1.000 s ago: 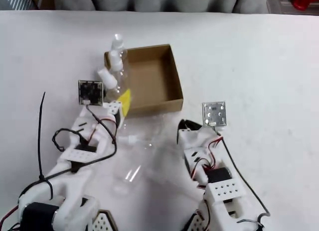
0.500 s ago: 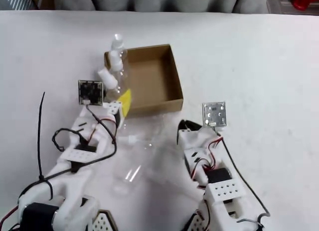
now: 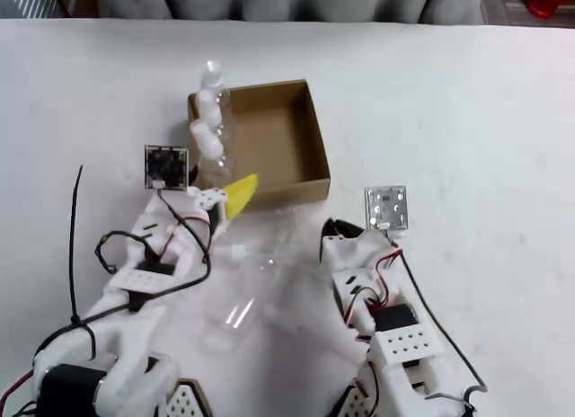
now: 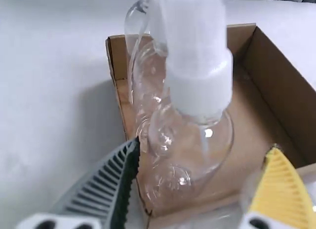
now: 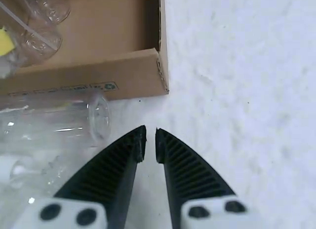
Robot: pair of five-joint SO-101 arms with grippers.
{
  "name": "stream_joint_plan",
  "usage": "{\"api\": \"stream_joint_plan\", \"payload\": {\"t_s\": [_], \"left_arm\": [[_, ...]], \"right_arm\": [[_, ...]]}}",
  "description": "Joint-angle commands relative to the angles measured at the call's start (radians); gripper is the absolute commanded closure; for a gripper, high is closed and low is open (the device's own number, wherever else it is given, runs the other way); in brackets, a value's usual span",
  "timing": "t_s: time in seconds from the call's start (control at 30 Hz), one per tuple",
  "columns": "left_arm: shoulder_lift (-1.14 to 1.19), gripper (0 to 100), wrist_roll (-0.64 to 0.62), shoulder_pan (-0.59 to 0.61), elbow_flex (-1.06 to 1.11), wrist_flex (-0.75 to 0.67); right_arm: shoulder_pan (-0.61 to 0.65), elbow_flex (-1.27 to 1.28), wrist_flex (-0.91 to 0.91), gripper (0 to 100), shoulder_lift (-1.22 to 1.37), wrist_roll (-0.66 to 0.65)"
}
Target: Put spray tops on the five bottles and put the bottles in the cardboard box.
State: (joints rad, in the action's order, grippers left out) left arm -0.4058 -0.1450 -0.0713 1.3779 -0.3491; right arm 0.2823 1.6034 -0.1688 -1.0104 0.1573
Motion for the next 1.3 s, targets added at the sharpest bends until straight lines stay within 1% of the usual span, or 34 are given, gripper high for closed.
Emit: {"api": "stream_joint_plan", "payload": {"t_s": [0.0, 0.5, 0.7, 0.9, 0.97, 1.07, 1.27], "left_arm": [[0.002, 64, 0.003, -0.007, -0.009, 0.003], [-0.013, 64, 0.002, 0.002, -0.009, -0.002], [-0.150, 64, -0.074, 0.045, 0.014, 0.025], [-0.381, 64, -0.071, 0.008, 0.097, 0.178], [-0.478, 64, -0.034, -0.002, 0.124, 0.249], [-0.628, 64, 0.011, -0.004, 0.152, 0.397], [-0.931, 64, 0.025, -0.001, 0.150, 0.724]], "right_arm": [[-0.010, -0.012, 0.016, 98.2, -0.015, -0.002], [-0.007, -0.012, 0.018, 98.1, -0.015, -0.002], [-0.004, -0.012, 0.019, 98.1, -0.015, -0.002], [-0.008, -0.012, 0.019, 98.2, -0.015, -0.002], [-0.010, -0.012, 0.019, 98.1, -0.015, -0.002], [-0.010, -0.012, 0.018, 98.1, -0.015, -0.002], [-0.010, -0.012, 0.015, 98.1, -0.015, -0.002]]}}
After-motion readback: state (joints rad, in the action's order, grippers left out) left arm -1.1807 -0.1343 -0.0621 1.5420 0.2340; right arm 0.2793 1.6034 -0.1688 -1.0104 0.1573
